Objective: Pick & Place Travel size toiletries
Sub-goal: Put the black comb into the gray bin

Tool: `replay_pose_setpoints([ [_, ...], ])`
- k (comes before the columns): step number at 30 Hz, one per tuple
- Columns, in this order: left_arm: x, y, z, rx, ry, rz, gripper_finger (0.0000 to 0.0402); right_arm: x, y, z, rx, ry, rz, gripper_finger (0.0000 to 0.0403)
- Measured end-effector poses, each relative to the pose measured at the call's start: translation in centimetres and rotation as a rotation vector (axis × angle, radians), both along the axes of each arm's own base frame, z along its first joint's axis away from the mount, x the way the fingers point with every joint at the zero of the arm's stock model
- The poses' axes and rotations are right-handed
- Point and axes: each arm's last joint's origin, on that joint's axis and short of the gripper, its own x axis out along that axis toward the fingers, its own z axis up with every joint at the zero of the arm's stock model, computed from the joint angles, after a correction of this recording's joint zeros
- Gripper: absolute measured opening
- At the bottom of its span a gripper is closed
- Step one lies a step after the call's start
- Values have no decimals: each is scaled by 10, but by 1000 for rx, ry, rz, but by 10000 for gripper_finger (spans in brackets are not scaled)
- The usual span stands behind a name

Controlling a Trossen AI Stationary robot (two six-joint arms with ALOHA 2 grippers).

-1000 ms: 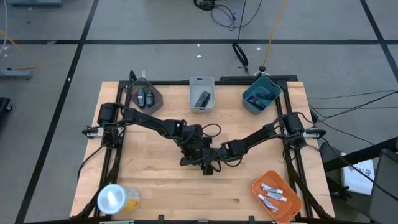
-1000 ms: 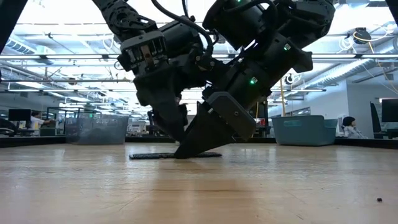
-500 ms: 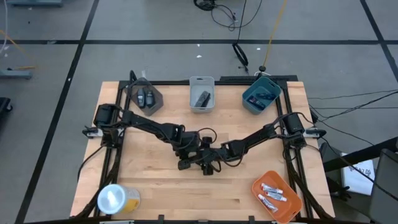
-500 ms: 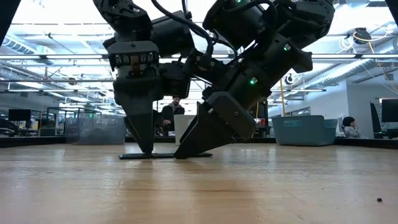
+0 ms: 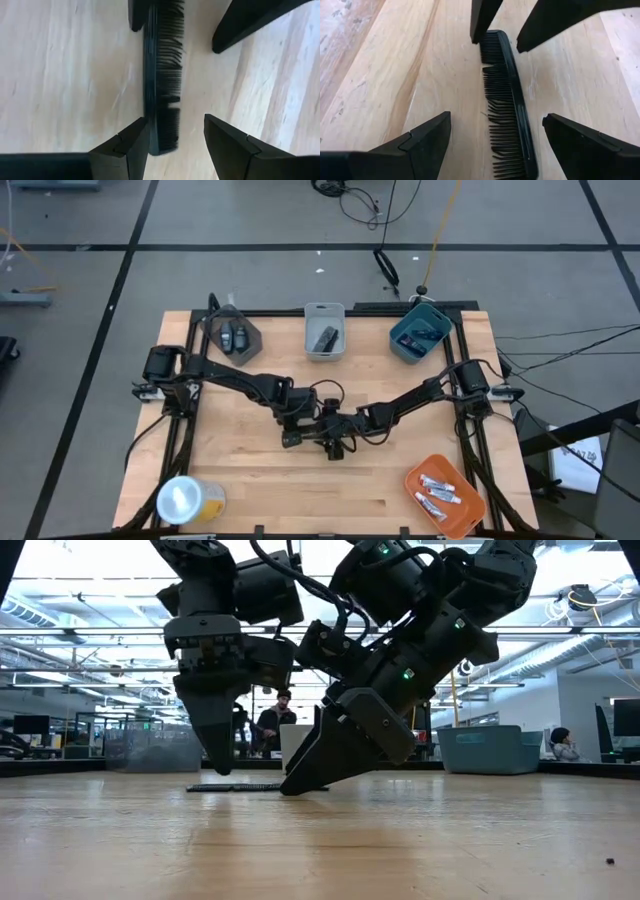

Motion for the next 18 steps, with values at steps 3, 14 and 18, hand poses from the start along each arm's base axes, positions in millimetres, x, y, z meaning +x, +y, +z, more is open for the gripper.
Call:
replay_pose_setpoints([
  [3,1,0,0,-4,-8,-2,184,0,-2,0,1,0,-5,313],
  [14,2,6,-10,25,24,-12,184,4,-5,2,18,-35,9,313],
  [18,10,6,-18,-33,-18,-43,184,5,-12,2,28,-40,9,313],
])
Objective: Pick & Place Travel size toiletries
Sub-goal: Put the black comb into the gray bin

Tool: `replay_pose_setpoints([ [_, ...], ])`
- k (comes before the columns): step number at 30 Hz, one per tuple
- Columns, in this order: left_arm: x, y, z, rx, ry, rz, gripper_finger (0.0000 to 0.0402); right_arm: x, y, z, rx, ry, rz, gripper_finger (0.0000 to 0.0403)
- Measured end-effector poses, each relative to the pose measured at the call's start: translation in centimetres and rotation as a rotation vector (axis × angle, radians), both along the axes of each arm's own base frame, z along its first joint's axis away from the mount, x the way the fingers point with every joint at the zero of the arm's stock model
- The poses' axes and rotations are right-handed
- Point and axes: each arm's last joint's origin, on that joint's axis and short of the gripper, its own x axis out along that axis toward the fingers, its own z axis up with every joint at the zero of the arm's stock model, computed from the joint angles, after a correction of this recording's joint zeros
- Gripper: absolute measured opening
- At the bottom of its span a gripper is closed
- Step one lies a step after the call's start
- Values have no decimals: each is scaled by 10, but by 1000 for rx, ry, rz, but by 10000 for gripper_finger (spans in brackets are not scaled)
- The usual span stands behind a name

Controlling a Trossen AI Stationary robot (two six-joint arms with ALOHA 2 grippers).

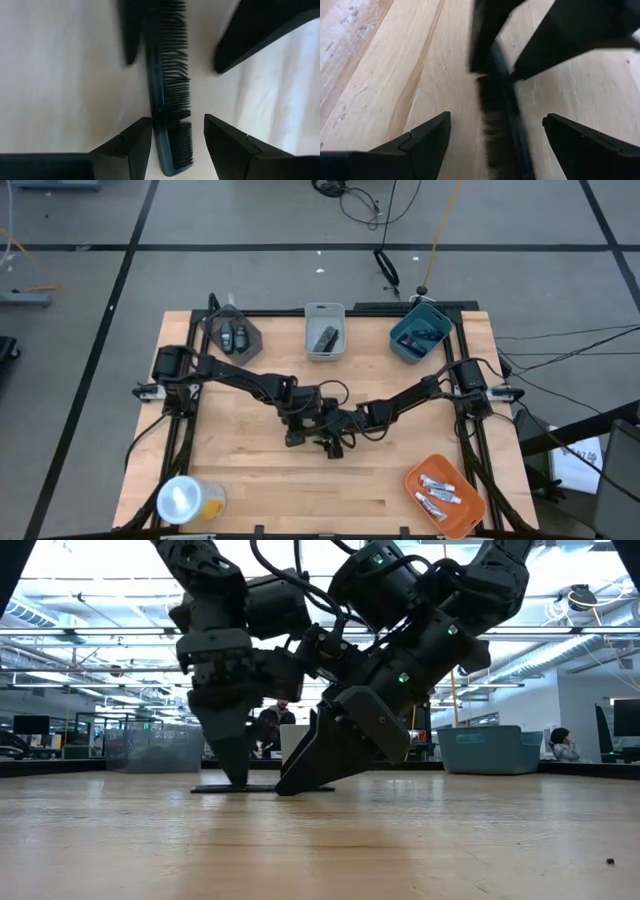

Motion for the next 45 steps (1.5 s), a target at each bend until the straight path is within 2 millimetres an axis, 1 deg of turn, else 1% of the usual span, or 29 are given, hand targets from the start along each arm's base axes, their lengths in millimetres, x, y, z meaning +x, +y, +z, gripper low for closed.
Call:
replay_pose_setpoints([
  [3,6,-1,-4,-60,-42,-26,184,0,-2,0,12,6,2,313],
  [13,12,-2,-5,-166,-116,-64,184,0,-2,-3,0,11,-2,313],
  [23,14,-3,-4,-207,-123,-50,184,0,-1,-3,9,10,-5,313],
  [27,15,-4,-2,-241,-136,-60,184,0,-1,-3,12,11,-2,313],
  [30,20,-5,4,-270,-195,-80,184,0,-1,-3,7,12,1,313],
  [35,22,-3,5,-335,-208,-78,184,0,-1,-4,1,19,1,313],
  [42,20,-2,4,-328,-195,-82,184,-1,-2,-5,1,36,-1,308],
  [45,13,3,6,-281,-139,-71,184,-2,-2,-5,9,38,-4,300],
])
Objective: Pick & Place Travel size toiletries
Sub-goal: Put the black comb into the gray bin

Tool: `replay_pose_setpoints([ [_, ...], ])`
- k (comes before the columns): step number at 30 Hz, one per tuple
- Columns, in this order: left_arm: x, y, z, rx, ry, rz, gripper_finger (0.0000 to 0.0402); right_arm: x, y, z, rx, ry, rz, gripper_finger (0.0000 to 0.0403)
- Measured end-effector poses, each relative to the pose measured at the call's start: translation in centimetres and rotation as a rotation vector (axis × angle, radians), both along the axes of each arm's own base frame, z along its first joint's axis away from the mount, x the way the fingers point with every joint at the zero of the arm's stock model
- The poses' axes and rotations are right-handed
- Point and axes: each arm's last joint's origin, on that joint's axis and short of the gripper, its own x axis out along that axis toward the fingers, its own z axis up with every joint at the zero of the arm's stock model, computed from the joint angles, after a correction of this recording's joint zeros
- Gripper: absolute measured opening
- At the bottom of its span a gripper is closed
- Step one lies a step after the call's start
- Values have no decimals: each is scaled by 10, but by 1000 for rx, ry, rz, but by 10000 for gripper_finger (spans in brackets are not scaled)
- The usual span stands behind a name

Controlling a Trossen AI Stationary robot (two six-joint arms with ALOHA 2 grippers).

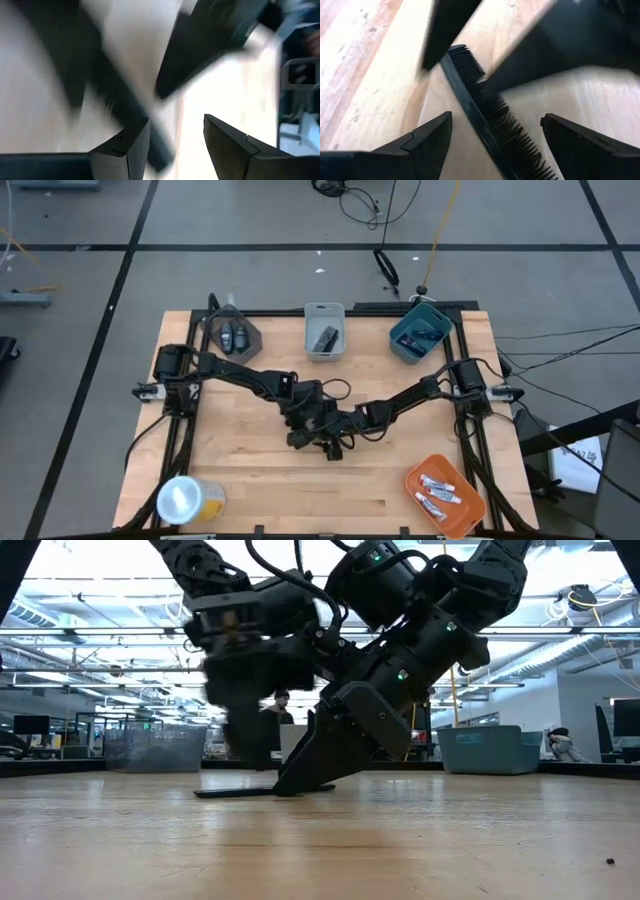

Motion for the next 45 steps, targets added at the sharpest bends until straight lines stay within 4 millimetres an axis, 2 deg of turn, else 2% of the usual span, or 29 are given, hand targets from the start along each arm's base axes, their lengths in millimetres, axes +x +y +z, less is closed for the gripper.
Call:
replay_pose_setpoints([
  [5,-21,11,14,185,181,159,184,0,0,0,3,0,4,293],
  [10,-21,5,10,259,223,232,184,1,0,1,10,-11,16,294],
  [16,-8,-8,-11,189,202,204,184,2,0,1,10,-20,19,293],
  [26,5,-10,-9,73,55,144,184,0,2,0,13,0,20,294],
  [45,6,-8,-8,41,31,118,184,0,2,0,19,0,22,294],
])
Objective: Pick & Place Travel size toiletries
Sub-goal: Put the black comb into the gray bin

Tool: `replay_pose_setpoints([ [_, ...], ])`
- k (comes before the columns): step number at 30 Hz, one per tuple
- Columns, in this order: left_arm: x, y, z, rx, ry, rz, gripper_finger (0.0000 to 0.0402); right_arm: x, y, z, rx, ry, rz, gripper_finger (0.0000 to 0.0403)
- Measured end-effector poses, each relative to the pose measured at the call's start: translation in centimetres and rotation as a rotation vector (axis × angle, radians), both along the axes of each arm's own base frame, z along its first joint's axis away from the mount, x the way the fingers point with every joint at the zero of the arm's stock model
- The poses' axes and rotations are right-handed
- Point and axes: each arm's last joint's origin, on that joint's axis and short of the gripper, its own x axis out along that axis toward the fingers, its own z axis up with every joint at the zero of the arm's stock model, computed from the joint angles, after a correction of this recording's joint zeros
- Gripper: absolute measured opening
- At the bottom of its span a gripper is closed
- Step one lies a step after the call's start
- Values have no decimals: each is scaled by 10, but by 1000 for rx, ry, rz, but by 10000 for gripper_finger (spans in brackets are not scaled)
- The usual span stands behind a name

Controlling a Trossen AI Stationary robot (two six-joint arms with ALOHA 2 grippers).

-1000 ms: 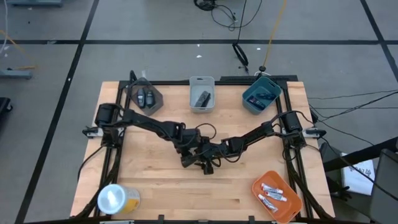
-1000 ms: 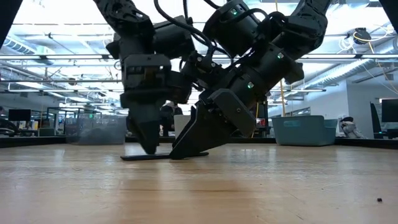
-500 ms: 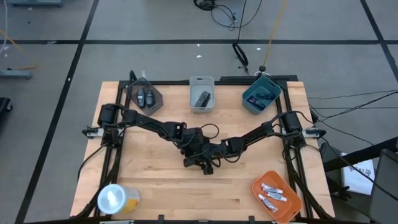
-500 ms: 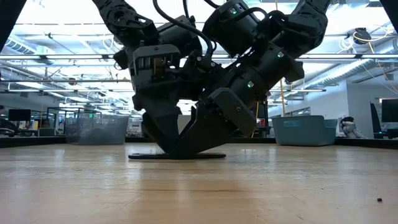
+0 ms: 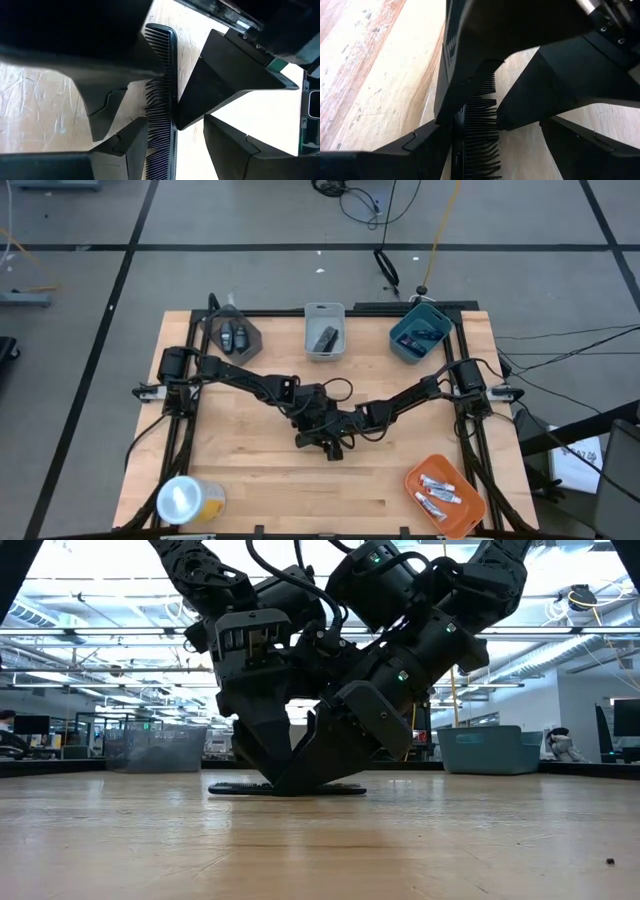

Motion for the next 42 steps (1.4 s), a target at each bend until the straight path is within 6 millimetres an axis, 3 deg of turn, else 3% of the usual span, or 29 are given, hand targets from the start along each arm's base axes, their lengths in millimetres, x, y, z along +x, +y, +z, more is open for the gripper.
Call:
replay_pose_setpoints([
  [42,0,-2,3,-50,-11,-35,184,0,1,0,-5,2,12,293],
])
